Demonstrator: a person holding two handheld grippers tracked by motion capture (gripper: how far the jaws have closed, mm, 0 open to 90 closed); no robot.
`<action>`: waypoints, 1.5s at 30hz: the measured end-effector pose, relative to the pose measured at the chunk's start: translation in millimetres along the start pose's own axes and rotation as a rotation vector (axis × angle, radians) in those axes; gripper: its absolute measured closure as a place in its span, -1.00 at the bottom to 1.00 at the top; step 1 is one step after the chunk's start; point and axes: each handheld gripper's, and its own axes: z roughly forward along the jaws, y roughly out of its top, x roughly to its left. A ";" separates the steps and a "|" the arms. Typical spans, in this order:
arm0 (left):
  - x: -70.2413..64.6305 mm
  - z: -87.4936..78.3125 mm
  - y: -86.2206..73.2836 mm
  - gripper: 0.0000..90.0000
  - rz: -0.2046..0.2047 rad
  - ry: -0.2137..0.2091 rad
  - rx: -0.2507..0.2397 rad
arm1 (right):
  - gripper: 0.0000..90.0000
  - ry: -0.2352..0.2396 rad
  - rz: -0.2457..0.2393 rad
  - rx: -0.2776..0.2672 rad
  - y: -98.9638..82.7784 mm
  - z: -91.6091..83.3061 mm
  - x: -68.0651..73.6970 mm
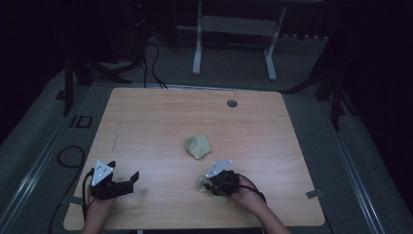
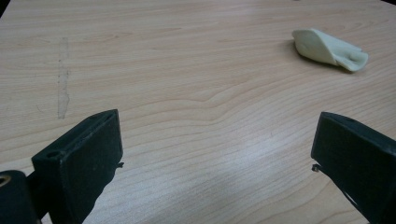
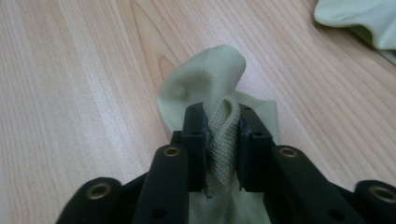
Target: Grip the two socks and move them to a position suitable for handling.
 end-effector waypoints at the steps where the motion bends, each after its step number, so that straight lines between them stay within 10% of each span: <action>1: -0.1 -0.2 0.1 -0.96 0.002 -0.001 0.000 | 0.56 0.000 -0.001 -0.001 -0.3 0.0 1.4; 16: -23.4 -1.8 7.3 -0.96 0.029 -0.082 -0.040 | -0.25 0.016 0.017 -0.032 -3.1 4.9 8.8; 25: -72.5 5.2 20.7 -0.83 0.096 -0.298 0.029 | -0.04 0.044 0.062 -0.092 4.0 -15.0 6.6; 29: -102.0 12.8 26.5 -0.54 0.187 -0.380 0.081 | 0.31 0.041 0.056 -0.098 4.7 -22.5 7.9; 38: -144.4 31.2 30.0 0.96 0.339 -0.534 0.123 | 0.36 0.056 0.074 -0.094 4.3 -21.1 7.4; 45: -165.6 60.7 28.3 0.98 0.416 -0.569 0.249 | 0.30 0.057 0.065 -0.068 3.0 -13.6 8.9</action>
